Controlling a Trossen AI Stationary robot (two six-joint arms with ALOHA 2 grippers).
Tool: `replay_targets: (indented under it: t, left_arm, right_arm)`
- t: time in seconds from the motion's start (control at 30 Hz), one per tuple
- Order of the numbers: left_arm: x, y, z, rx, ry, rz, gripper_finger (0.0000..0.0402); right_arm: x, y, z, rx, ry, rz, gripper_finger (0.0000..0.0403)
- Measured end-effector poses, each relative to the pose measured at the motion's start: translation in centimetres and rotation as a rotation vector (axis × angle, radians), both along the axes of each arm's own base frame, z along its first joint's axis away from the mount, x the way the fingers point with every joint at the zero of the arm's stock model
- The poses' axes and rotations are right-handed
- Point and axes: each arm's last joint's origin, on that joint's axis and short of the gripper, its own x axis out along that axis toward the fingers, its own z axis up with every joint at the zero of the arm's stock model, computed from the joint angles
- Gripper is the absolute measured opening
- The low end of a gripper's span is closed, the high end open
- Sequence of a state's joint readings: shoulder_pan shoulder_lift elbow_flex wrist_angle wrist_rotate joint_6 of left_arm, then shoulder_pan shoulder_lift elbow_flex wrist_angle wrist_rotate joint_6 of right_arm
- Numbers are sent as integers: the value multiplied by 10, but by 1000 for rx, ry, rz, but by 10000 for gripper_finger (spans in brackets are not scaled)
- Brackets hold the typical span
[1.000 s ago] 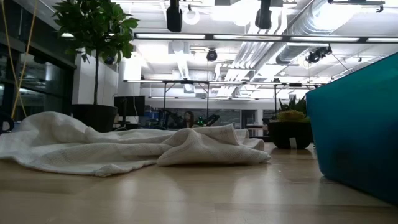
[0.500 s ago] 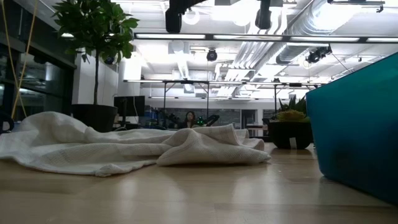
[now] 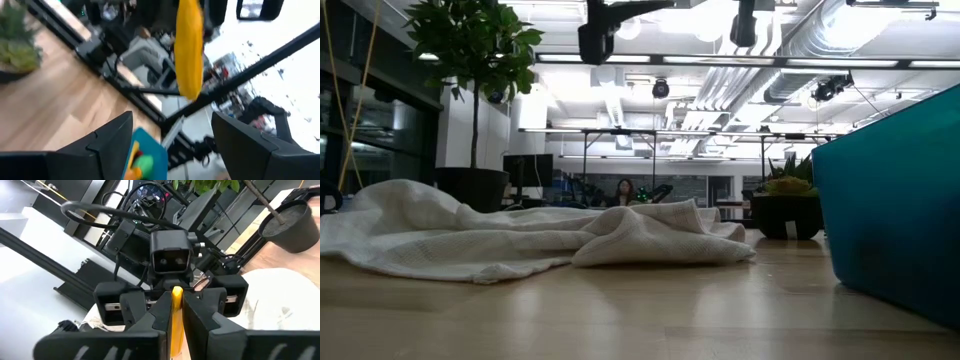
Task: Pick and placing Produce into tupperware
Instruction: Put the corn into the bin
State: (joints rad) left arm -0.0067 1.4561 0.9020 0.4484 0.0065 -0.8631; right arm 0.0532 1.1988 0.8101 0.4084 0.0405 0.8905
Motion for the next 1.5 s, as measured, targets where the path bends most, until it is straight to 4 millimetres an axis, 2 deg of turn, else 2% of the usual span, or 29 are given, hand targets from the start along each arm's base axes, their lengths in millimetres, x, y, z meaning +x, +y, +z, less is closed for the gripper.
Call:
replay_targets:
  t: [0.33, 0.53, 0.8, 0.97, 1.17, 1.5]
  left_arm:
    - [-1, -3, -8, -18, 82, -91, 260]
    - [-4, -6, -15, -43, 157, -206, 260]
    - [-10, -13, -26, -117, 289, -455, 260]
    - [-15, -14, -33, -141, 375, -507, 260]
    - [-18, -14, -39, -140, 434, -508, 260]
    - [-29, -14, -54, -135, 617, -523, 259]
  right_arm:
    - [0, 2, -1, 18, 8, 53, 23]
    - [-1, 8, -10, 51, 111, 180, 23]
    - [-4, 24, -20, 57, 214, 325, 23]
    - [-7, 31, -21, 91, 243, 426, 23]
    - [-12, 47, -29, 134, 339, 488, 22]
    - [-23, 83, -33, 119, 388, 406, 4]
